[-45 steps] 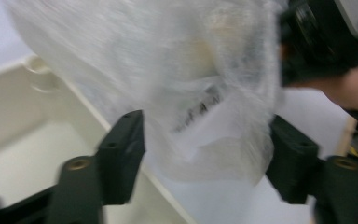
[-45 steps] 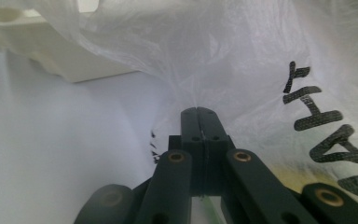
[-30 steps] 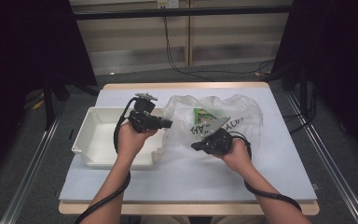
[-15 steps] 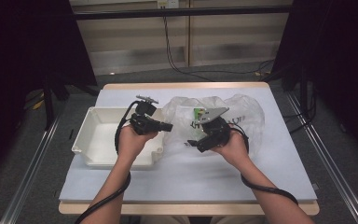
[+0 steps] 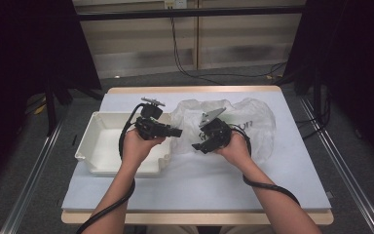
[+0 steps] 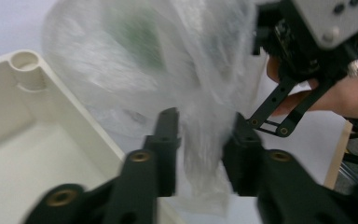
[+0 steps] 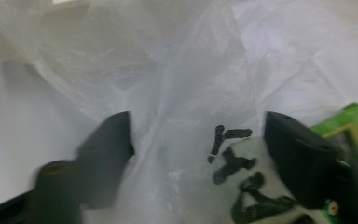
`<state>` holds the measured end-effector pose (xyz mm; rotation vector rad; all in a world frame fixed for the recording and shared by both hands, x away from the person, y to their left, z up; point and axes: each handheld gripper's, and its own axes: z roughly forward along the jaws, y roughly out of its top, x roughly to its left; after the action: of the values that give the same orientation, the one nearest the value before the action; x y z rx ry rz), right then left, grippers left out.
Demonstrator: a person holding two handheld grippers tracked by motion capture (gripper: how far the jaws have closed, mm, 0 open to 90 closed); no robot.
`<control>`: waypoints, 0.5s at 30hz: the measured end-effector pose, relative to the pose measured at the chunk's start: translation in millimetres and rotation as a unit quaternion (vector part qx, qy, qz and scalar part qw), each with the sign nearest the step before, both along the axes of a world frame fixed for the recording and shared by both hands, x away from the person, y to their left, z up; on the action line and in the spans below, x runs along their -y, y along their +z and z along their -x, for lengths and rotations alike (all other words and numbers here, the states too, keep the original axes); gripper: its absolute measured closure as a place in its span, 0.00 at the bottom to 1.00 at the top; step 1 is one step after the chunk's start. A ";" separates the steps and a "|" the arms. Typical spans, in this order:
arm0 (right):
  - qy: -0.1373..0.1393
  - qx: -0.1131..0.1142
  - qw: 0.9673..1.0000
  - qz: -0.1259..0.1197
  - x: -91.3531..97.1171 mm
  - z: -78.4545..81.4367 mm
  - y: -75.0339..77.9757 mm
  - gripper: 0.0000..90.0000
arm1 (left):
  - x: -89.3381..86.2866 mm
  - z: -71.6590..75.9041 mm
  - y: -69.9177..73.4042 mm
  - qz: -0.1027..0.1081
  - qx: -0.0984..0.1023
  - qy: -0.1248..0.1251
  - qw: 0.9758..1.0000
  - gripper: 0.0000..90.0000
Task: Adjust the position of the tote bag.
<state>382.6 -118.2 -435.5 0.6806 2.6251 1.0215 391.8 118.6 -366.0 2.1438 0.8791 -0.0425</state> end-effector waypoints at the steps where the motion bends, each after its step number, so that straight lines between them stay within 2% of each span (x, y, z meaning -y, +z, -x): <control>1: 0.006 -0.001 1.000 0.003 0.4 1.7 -1.6 0.48 | 1.7 0.2 1.5 -0.004 0.009 0.014 1.000 0.52; 2: 0.010 -0.008 1.000 0.003 1.0 3.8 -3.0 0.59 | 1.4 -0.4 3.4 -0.011 0.017 0.014 1.000 0.43; 3: 0.010 -0.008 1.000 0.003 1.0 3.8 -3.0 0.59 | 1.4 -0.4 3.4 -0.011 0.017 0.014 1.000 0.40; 4: 0.022 -0.020 1.000 -0.002 2.7 7.4 -5.6 0.74 | 1.9 -0.2 5.4 -0.012 0.022 0.019 1.000 0.35; 5: 0.026 -0.023 0.999 0.001 3.4 9.4 -6.3 0.79 | 2.8 -1.0 10.2 -0.031 0.048 0.031 0.998 0.28; 7: 0.038 -0.025 0.999 0.001 4.9 13.3 -7.3 0.91 | 4.4 -2.3 15.3 -0.034 0.057 0.039 0.997 0.21; 8: 0.042 -0.029 0.999 0.001 5.9 15.0 -7.7 0.95 | 6.3 -2.4 16.7 -0.027 0.058 0.045 0.997 0.20; 10: 0.045 -0.032 0.998 0.002 6.6 16.3 -7.7 0.96 | 7.9 -3.2 19.5 -0.034 0.065 0.042 0.996 0.18; 11: 0.052 -0.029 0.998 0.002 7.2 19.3 -8.6 0.98 | 15.1 -4.9 24.3 -0.041 0.076 0.036 0.996 0.17; 12: 0.050 -0.032 0.998 0.003 7.3 21.5 -8.5 0.98 | 19.4 -5.5 25.8 -0.042 0.078 0.039 0.995 0.17; 15: 0.060 -0.025 0.998 0.001 7.1 24.4 -10.1 0.99 | 29.9 -12.7 28.0 -0.058 0.079 0.024 0.995 0.17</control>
<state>358.2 -125.3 -445.6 0.5602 2.7384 1.0460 404.5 88.8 -338.0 2.1972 0.8585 0.2047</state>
